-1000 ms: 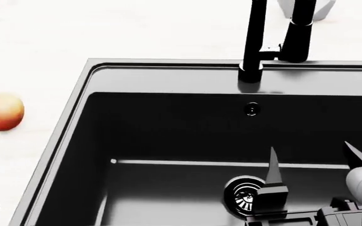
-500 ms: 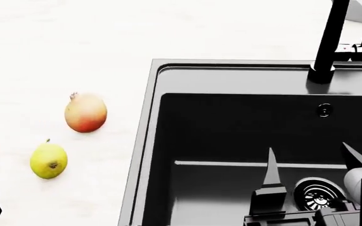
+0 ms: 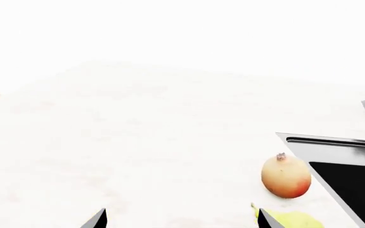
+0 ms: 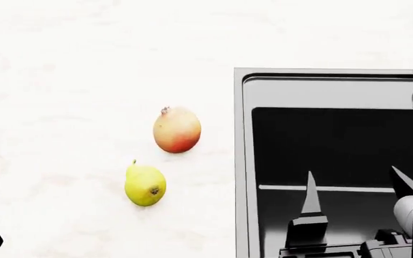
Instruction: There is a mixed pile of frozen fruits and vegetables on the counter. Locate all the frozen vegetables and place the items in a bowl on the counter. Take all the frozen fruits and defrost them in a running sink.
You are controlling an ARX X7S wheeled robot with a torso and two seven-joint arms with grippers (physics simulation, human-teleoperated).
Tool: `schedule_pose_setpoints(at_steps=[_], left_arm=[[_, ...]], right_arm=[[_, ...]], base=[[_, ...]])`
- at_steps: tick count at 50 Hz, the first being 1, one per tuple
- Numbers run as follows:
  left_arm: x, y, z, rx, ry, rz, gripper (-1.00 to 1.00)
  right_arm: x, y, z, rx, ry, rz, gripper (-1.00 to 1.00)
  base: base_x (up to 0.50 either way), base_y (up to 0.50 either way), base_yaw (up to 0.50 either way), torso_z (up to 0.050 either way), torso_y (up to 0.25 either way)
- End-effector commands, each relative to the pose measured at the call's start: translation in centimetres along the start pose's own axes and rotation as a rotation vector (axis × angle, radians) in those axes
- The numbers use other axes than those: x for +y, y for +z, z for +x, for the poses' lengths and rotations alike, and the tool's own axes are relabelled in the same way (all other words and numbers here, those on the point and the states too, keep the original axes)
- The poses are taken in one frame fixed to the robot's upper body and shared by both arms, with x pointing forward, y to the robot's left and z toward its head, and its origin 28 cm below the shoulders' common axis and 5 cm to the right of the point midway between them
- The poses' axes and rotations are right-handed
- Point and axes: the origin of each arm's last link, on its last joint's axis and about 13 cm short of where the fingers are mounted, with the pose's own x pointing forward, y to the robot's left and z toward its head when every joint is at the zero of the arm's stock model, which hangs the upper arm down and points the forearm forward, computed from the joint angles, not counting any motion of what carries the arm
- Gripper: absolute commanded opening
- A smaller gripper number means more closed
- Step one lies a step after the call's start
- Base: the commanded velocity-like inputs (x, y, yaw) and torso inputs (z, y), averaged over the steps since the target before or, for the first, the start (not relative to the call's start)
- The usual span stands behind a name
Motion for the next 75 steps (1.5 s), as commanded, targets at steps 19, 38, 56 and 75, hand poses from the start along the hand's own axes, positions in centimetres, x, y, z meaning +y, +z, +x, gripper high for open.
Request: schedule_pose_setpoints(at_steps=[19,38,56,75], left_arm=[[0.0,0.1,0.0,-0.003,-0.035,-0.044,1.0],[0.1,0.2,0.0,-0.01,-0.036,-0.043,1.0],[0.1,0.0,-0.1,0.031,-0.035,-0.016,1.0],[0.1,-0.1,-0.2,0.02,-0.043,-0.041,1.0]], right_arm=[[-0.4,0.1,0.5,-0.016,-0.022,0.018,1.0],[-0.3,0.1,0.6,-0.009,-0.022,0.005,1.0],[-0.1,0.0,0.5,-0.002,-0.01,0.01,1.0],[1.4,2.8,4.8,0.183,0.221,-0.022,1.0]], base=[[0.0,0.0,0.0,0.0,0.0],[0.35,0.0,0.0,0.0,0.001],[0.22,0.0,0.0,0.0,0.002],[0.0,0.0,0.0,0.0,0.0]])
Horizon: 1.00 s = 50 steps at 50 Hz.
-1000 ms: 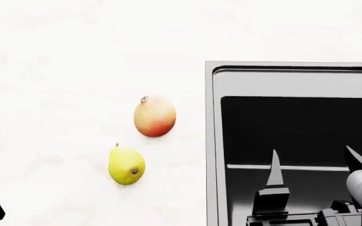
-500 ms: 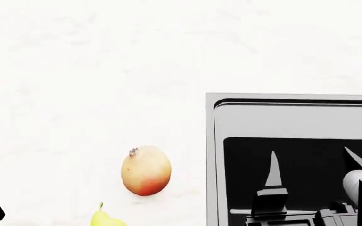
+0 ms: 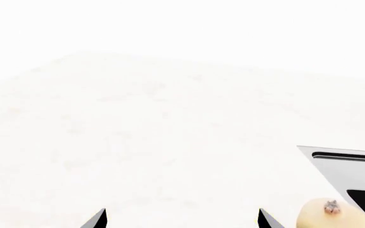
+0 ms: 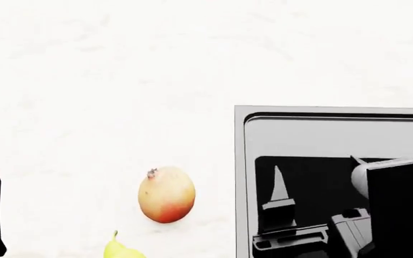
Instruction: There is a mixed pile of frozen fruits and vegetables on the counter. Locate all the frozen vegetables and place the items in a bowl on the counter. Take all the frozen fruits and defrost them in a running sink.
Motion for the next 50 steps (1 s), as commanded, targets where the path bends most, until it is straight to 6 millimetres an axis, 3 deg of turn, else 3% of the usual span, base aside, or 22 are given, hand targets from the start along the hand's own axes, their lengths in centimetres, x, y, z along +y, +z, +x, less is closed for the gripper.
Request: schedule_pose_setpoints(at_steps=[1,26,32,50], left_arm=[[0.0,0.3,-0.1,-0.028,-0.034,-0.037,1.0],[0.4,0.1,-0.3,-0.021,-0.038,-0.037,1.0],[0.4,-0.1,-0.2,-0.02,-0.037,-0.032,1.0],[0.7,-0.5,-0.3,-0.008,-0.034,-0.033,1.0]], right_arm=[[0.4,2.1,2.7,0.085,0.131,0.008,1.0],[3.4,2.7,9.2,0.264,0.377,-0.066,1.0],[4.3,2.9,9.6,0.267,0.433,-0.053,1.0],[5.6,1.2,13.0,0.376,0.526,-0.084,1.0]], base=[[0.0,0.0,0.0,0.0,0.0],[0.0,0.0,0.0,0.0,0.0],[0.0,0.0,0.0,0.0,0.0],[0.0,0.0,0.0,0.0,0.0]])
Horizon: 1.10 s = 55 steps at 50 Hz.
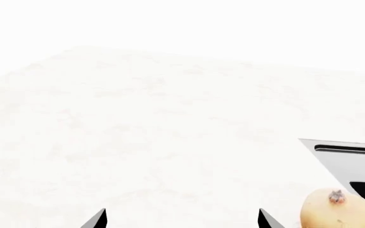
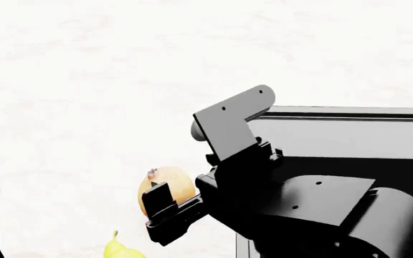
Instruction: There is a mixed pile of frozen fruits and vegetables on the counter. Locate all the frozen vegetables and place the items in a bowl on the counter. Take all the frozen fruits and defrost them in a running sink.
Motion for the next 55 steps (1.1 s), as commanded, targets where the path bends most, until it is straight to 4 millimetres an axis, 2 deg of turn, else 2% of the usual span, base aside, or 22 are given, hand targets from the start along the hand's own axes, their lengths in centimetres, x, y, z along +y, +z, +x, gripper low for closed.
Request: schedule_pose_setpoints(at_steps=[1,11,18,27,34,35,47,51,55], left_arm=[[0.2,0.2,-0.1,-0.024,-0.032,-0.036,1.0],[0.3,0.2,0.0,-0.023,-0.034,-0.033,1.0],[0.5,0.6,0.0,-0.033,-0.029,-0.039,1.0],[0.7,0.8,0.0,-0.034,-0.019,-0.038,1.0],[0.6,0.8,0.0,-0.036,-0.024,-0.035,1.0],[0.6,0.8,0.0,-0.036,-0.024,-0.034,1.0],[0.6,0.7,-0.1,-0.033,-0.027,-0.031,1.0],[0.4,0.6,0.0,-0.023,-0.037,-0.023,1.0],[0.1,0.6,0.0,-0.014,-0.064,-0.025,1.0]], right_arm=[[-0.3,0.6,2.5,0.036,0.07,0.002,1.0],[-0.9,0.2,4.7,0.081,0.082,0.009,1.0],[-0.8,-1.0,5.9,0.117,0.116,0.032,1.0],[-0.5,-1.9,6.3,0.127,0.146,0.051,1.0],[-0.4,-1.7,6.0,0.108,0.16,0.044,1.0],[-0.3,-1.6,5.9,0.1,0.164,0.038,-1.0],[-0.2,-0.2,4.4,0.021,0.124,0.001,-1.0],[-0.1,0.5,3.0,-0.039,0.059,-0.004,-1.0],[-0.1,0.8,0.6,-0.109,-0.011,0.004,-1.0]], base=[[0.0,0.0,0.0,0.0,0.0],[0.0,0.0,0.0,0.0,0.0],[0.0,0.0,0.0,0.0,0.0],[0.0,0.0,0.0,0.0,0.0],[0.0,0.0,0.0,0.0,0.0],[0.0,0.0,0.0,0.0,0.0],[0.0,0.0,0.0,0.0,0.0],[0.0,0.0,0.0,0.0,0.0],[0.0,0.0,0.0,0.0,0.0]])
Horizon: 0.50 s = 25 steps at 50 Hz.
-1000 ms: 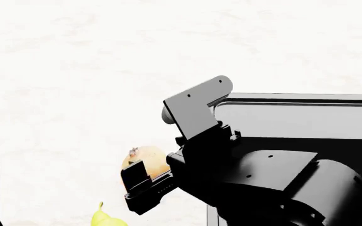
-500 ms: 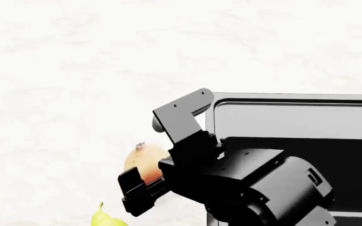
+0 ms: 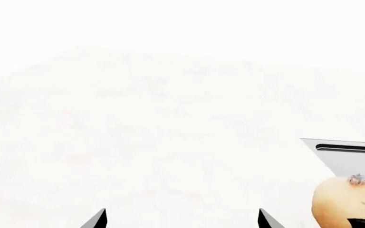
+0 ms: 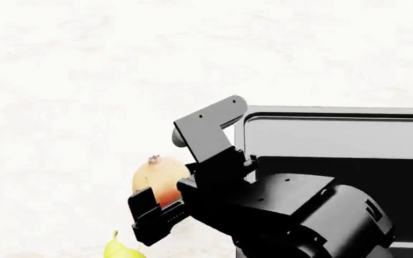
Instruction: There is a mixed pile of frozen fruits and vegetables on the counter. Locate all the frozen vegetables and place the items in a bowl on the counter. Take all the frozen fruits and defrost them in a running sink.
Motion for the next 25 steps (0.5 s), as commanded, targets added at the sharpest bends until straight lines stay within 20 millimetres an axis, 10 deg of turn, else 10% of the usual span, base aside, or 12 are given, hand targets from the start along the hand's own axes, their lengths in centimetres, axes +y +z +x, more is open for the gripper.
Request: schedule_pose_setpoints(at_steps=[1,25], left_arm=[[-0.5,0.4,0.0,-0.017,-0.071,-0.031,1.0],[-5.8,0.9,-0.8,0.12,-0.294,0.065,1.0]], right_arm=[[0.3,1.6,-3.8,-0.161,-0.085,-0.004,-1.0],[0.5,1.7,-9.7,-0.298,-0.324,0.006,-1.0]], base=[[0.0,0.0,0.0,0.0,0.0],[0.0,0.0,0.0,0.0,0.0]])
